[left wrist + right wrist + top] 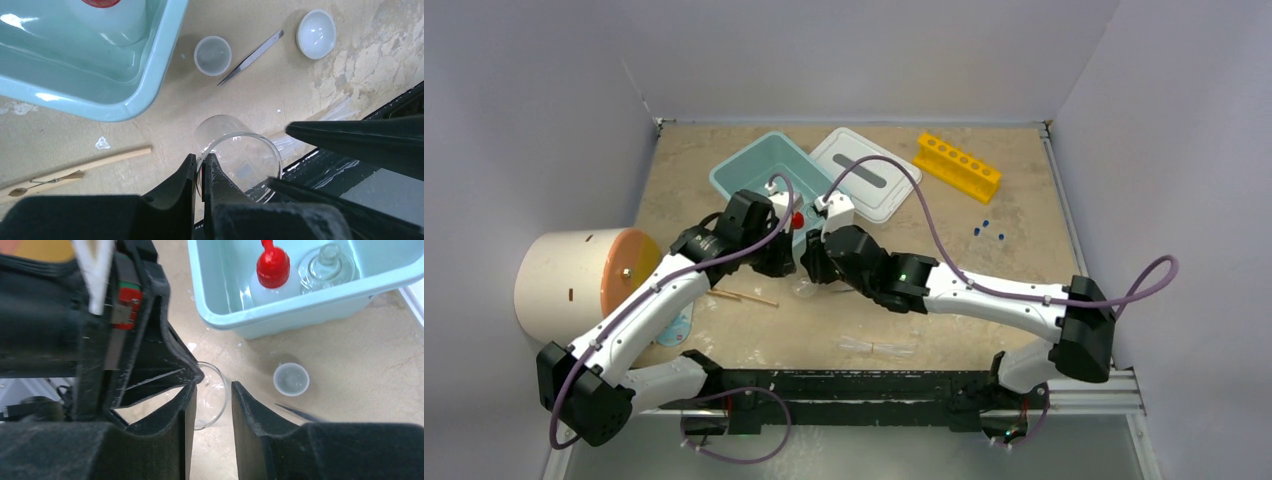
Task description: Organize the chemistry lab equipment
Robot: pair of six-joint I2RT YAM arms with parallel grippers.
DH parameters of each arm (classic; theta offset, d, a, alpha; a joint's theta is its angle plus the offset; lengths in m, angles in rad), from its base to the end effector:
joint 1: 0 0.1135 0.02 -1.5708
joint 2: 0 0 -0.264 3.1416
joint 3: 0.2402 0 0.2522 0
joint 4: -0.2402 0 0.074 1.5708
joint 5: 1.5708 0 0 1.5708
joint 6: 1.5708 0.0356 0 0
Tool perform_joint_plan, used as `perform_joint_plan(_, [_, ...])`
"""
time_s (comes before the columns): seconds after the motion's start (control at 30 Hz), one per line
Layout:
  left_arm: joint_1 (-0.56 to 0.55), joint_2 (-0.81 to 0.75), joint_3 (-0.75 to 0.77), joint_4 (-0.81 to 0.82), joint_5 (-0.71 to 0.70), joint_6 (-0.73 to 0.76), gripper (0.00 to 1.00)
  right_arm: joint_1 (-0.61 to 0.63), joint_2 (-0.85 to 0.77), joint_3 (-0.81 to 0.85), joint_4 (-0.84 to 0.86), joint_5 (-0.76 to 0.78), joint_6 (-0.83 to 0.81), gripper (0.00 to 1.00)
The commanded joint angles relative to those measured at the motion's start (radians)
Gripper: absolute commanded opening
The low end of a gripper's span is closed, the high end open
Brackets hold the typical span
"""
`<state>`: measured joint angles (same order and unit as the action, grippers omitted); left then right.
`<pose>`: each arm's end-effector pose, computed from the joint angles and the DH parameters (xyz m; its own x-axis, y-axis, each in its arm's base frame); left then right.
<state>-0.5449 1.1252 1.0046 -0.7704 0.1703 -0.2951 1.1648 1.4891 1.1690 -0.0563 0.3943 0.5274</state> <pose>0.1894 -0.1219 0.2970 -0.8114 0.1566 -0.5631 0.3825 0.8708 -0.3089 0.1505 0.3154 0.3172 -0.4813 0.0569 -0.8747 -0.5380 0.7687 0.3460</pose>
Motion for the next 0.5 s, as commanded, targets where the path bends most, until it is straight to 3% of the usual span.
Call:
perform_joint_plan(0.0, [0.0,-0.01,0.06,0.032,-0.015,-0.005,0.0,0.004,-0.076,0.02,0.051,0.02,0.016,0.36])
perform_joint_plan(0.23, [-0.001,0.002,0.155,0.037,-0.035,-0.014,0.0,0.004,-0.191,-0.006,0.014,0.082,0.025,0.41])
perform_joint_plan(0.47, [0.0,0.082,0.365,0.025,-0.164,0.017,0.0,0.005,-0.343,-0.074,-0.012,0.147,0.027,0.41])
